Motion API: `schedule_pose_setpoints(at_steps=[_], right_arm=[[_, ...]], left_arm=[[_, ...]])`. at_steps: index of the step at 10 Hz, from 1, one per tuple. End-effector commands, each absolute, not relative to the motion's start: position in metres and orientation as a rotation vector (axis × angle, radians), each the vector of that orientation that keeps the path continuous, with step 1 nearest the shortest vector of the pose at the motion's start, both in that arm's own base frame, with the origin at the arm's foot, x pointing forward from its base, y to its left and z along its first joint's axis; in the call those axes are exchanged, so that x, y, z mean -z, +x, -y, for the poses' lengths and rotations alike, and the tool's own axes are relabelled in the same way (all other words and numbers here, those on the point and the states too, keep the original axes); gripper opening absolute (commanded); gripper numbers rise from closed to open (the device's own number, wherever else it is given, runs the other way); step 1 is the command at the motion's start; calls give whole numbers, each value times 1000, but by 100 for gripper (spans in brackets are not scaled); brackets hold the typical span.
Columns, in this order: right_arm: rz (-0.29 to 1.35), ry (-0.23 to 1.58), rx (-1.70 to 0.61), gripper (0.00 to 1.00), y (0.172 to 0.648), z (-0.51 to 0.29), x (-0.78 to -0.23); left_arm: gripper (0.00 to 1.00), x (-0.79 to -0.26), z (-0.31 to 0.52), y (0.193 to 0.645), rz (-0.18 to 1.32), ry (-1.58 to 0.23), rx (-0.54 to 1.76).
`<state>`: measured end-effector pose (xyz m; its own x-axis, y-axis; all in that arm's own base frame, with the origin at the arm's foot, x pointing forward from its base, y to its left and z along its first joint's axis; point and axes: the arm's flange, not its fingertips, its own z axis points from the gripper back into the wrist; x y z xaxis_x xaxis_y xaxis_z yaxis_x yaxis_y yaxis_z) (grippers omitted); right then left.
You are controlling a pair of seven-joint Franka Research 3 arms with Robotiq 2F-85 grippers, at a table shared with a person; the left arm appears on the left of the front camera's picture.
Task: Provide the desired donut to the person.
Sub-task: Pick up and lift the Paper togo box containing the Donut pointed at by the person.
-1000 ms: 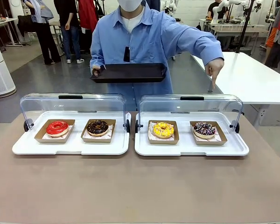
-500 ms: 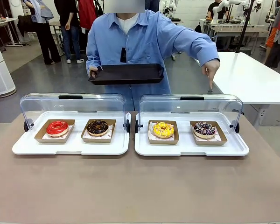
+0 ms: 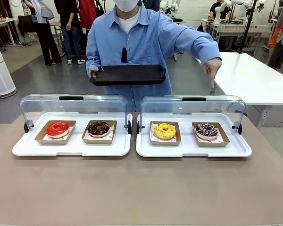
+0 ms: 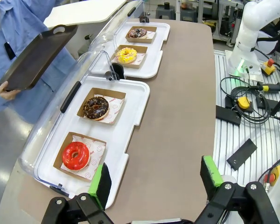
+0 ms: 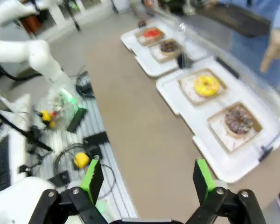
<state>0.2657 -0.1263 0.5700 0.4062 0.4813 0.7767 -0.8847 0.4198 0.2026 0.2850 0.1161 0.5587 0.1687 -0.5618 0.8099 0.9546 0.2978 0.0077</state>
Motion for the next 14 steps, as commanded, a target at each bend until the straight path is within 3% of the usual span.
schedule_pose_setpoints(at_steps=[1,2,4,9,10,14], right_arm=[[453,511,-912,100,291,111,-587],[279,396,-906,100,311,101,-591],[85,217,-901,100,337,86,-577],[177,162,-1027,100,344,51,-541],[108,142,-987,100,350,54,-552],[108,142,-987,100,350,54,-552]], left_arm=[[100,-560,-117,286,835,-598,1171],[100,-560,-117,286,835,-598,1171],[100,-560,-117,286,835,-598,1171],[100,-560,-117,286,835,-598,1171],[100,-560,-117,286,835,-598,1171],[100,-560,-117,286,835,-598,1171]])
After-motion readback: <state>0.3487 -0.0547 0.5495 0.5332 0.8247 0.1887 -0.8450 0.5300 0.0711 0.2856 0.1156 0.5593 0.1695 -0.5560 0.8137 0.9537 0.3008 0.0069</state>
